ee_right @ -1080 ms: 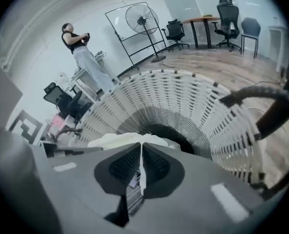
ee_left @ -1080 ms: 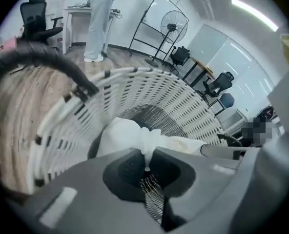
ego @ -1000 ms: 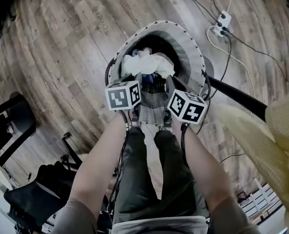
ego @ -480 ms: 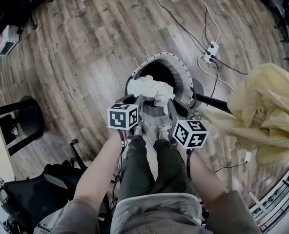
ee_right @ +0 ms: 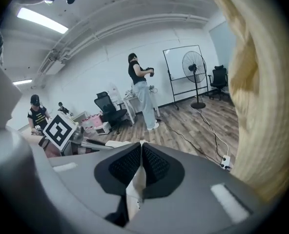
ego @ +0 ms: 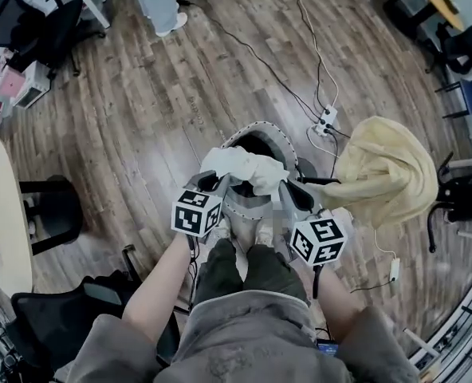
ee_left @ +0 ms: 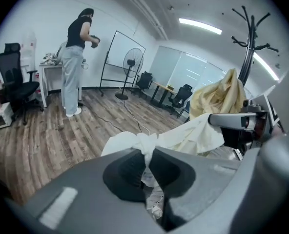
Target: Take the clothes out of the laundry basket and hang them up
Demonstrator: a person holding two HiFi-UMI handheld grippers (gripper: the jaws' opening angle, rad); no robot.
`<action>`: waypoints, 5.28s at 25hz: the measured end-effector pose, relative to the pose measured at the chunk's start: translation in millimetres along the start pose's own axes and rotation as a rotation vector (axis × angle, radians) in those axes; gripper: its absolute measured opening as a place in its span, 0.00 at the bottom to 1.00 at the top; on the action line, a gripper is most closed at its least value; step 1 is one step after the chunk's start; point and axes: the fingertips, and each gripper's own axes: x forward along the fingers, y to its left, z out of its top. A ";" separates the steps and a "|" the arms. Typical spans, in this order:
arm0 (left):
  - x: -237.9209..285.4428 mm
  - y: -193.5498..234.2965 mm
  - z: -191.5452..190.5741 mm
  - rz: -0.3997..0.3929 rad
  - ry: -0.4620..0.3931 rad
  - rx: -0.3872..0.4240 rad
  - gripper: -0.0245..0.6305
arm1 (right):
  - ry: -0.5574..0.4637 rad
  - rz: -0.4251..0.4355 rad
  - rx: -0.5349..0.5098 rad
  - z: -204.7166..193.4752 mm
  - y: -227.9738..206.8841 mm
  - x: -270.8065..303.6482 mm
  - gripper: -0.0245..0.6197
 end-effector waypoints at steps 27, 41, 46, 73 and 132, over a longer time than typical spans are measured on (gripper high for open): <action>-209.4 -176.1 142.1 -0.230 -0.272 0.441 0.07 | -0.411 -0.150 -0.159 146.9 76.4 -253.3 0.09; -191.4 -389.5 199.7 -0.687 -0.390 0.556 0.07 | -0.619 -0.567 -0.294 195.5 -36.6 -439.4 0.09; -169.9 -449.1 229.4 -0.778 -0.402 0.519 0.07 | -0.677 -0.678 -0.349 220.8 -71.1 -496.8 0.09; -37.5 -525.8 203.2 -0.630 -0.310 0.451 0.08 | -0.277 -0.726 -0.109 112.0 -351.5 -406.0 0.10; -187.7 -343.1 262.7 -0.261 -0.537 0.514 0.29 | -0.620 -0.062 -0.325 242.9 -7.7 -374.0 0.08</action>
